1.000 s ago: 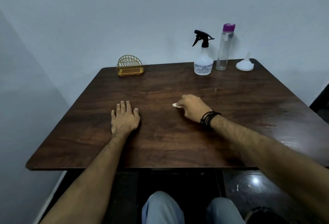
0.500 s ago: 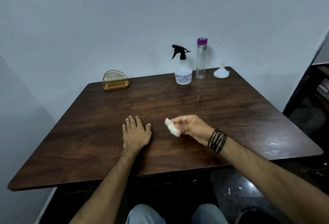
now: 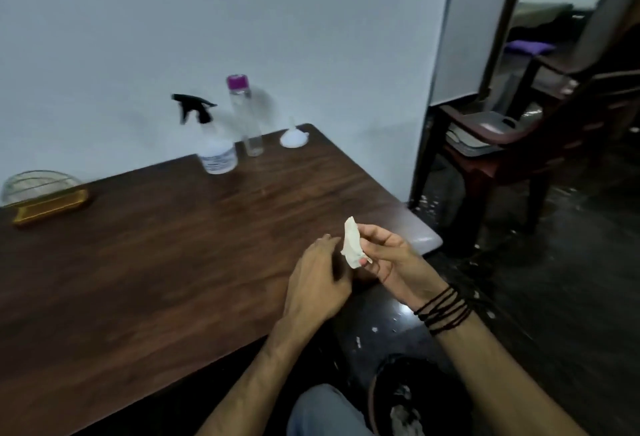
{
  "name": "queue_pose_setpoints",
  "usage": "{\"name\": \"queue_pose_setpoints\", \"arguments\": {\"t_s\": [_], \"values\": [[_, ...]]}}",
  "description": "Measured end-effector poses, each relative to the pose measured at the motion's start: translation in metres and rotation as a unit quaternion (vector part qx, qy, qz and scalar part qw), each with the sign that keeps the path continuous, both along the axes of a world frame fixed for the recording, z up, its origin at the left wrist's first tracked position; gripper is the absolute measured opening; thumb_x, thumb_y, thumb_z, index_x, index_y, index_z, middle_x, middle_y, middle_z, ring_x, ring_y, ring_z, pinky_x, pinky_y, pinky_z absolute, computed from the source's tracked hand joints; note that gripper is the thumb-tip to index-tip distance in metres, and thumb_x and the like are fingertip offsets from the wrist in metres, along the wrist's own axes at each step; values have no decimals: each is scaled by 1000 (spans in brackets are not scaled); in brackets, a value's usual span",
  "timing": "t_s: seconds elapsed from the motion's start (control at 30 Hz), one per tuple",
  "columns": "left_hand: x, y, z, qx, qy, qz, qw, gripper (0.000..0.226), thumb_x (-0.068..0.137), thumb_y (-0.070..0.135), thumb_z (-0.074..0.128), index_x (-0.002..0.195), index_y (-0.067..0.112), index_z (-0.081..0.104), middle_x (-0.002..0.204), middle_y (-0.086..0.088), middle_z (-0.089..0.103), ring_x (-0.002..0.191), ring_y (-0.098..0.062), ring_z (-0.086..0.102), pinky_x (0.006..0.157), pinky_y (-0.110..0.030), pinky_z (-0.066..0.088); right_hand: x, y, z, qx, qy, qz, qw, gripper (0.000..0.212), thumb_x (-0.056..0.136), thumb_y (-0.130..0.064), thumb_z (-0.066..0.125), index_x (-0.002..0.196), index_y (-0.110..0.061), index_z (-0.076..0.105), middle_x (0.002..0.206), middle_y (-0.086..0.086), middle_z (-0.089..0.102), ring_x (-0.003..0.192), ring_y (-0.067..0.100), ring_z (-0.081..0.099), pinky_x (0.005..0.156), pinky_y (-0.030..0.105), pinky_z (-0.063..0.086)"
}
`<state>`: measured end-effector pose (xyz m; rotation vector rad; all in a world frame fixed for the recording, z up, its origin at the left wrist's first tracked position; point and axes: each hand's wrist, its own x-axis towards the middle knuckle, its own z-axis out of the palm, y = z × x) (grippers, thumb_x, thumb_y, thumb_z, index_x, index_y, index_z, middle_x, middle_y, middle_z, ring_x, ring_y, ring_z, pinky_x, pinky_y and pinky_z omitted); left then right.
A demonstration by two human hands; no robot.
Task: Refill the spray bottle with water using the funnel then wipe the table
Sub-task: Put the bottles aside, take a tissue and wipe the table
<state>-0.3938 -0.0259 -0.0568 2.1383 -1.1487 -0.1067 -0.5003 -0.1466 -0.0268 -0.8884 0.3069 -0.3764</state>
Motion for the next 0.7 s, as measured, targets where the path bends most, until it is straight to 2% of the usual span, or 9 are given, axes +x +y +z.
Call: {"name": "queue_pose_setpoints", "arguments": {"t_s": [0.07, 0.13, 0.2, 0.27, 0.33, 0.43, 0.5, 0.6, 0.7], "values": [[-38, -23, -11, -49, -54, -42, 996, 43, 84, 26, 63, 126, 19, 62, 132, 0, 61, 125, -18, 52, 104, -35, 45, -38, -22, -11, -13, 6, -43, 999, 38, 71, -8, 70, 109, -4, 66, 94, 6, 72, 80, 13, 70, 63, 17, 56], [-69, -38, -29, -99, -160, -96, 977, 27, 81, 18, 66, 107, 10, 69, 110, -6, 67, 103, -24, 59, 88, -36, 49, -72, -39, -21, -13, 24, -89, 996, 36, 63, -9, 74, 98, -7, 70, 85, 4, 71, 73, 11, 69, 58, 17, 55], [-93, -50, -61, -110, -251, -177, 945, 15, 83, 14, 64, 94, 7, 70, 95, -9, 65, 86, -29, 59, 77, -39, 47, -109, -56, -41, -13, 69, -130, 989, 22, 67, -3, 72, 88, -7, 70, 75, 2, 68, 65, 8, 67, 55, 17, 55], [-104, -56, -93, -70, -272, -248, 927, 11, 85, 14, 59, 90, 8, 67, 90, -10, 62, 80, -30, 57, 71, -40, 46, -138, -70, -69, -41, 165, -130, 977, 16, 80, 10, 64, 87, -4, 65, 70, 1, 68, 60, 7, 65, 55, 18, 55], [-104, -59, -121, 1, -248, -272, 930, 11, 82, 16, 60, 90, 10, 65, 93, -10, 61, 82, -31, 57, 71, -40, 45, -151, -78, -105, -81, 284, -103, 950, 19, 84, 16, 60, 82, -3, 63, 65, 2, 67, 56, 6, 65, 54, 19, 56], [-102, -63, -157, 119, -147, -227, 955, 26, 77, 23, 63, 103, 17, 66, 103, -4, 62, 94, -28, 58, 80, -39, 48, -156, -88, -184, -107, 441, -65, 889, 25, 84, 14, 65, 68, -5, 64, 57, 4, 65, 45, 8, 63, 48, 21, 54], [-103, -61, -173, 193, -74, -206, 956, 33, 81, 27, 63, 113, 19, 64, 112, -2, 61, 104, -25, 56, 88, -38, 49, -155, -89, -243, -138, 525, -48, 839, 24, 77, 2, 76, 59, -12, 70, 65, 8, 68, 58, 16, 68, 61, 28, 58], [-104, -58, -189, 295, -22, -204, 933, 45, 85, 35, 64, 127, 17, 58, 124, -4, 57, 116, -26, 53, 96, -36, 45, -153, -83, -312, -165, 588, -61, 789, 9, 71, -15, 81, 66, -11, 75, 75, 6, 75, 81, 21, 73, 82, 36, 60], [-102, -54, -204, 329, -1, -199, 923, 53, 85, 38, 66, 132, 16, 54, 131, -6, 54, 122, -29, 52, 100, -38, 46, -151, -69, -326, -171, 605, -53, 776, 13, 77, -15, 79, 67, -15, 71, 73, 2, 70, 82, 20, 71, 87, 32, 58]]}}
